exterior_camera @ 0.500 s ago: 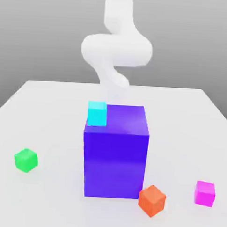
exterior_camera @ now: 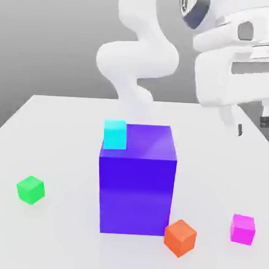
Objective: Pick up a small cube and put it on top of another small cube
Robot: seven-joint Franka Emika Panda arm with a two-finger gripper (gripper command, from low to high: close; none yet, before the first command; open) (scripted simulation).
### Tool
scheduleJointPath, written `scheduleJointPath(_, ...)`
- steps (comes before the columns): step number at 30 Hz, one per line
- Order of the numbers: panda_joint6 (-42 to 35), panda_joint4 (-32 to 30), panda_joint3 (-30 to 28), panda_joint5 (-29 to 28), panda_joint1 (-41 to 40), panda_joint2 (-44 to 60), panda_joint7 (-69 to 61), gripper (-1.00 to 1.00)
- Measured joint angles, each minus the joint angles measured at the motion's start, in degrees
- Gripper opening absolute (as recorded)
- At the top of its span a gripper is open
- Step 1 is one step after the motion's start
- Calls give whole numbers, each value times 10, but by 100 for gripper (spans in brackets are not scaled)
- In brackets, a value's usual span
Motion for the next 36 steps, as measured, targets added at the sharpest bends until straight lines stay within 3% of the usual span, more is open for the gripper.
scheduleJointPath(9, 84, -44, 35, -66, 78, 188, -80, 0)
scheduleJointPath(15, 172, -30, 8, -117, 111, 312, -62, 0)
scheduleJointPath(16, 182, -28, 4, -120, 115, 325, -59, -100)
scheduleJointPath(23, 180, -28, 4, -121, 115, 324, -58, -100)
scheduleJointPath(28, 110, -46, 26, -89, 100, 234, -83, -100)
scheduleJointPath(36, 93, -18, -11, -60, 2, 166, -274, -100)
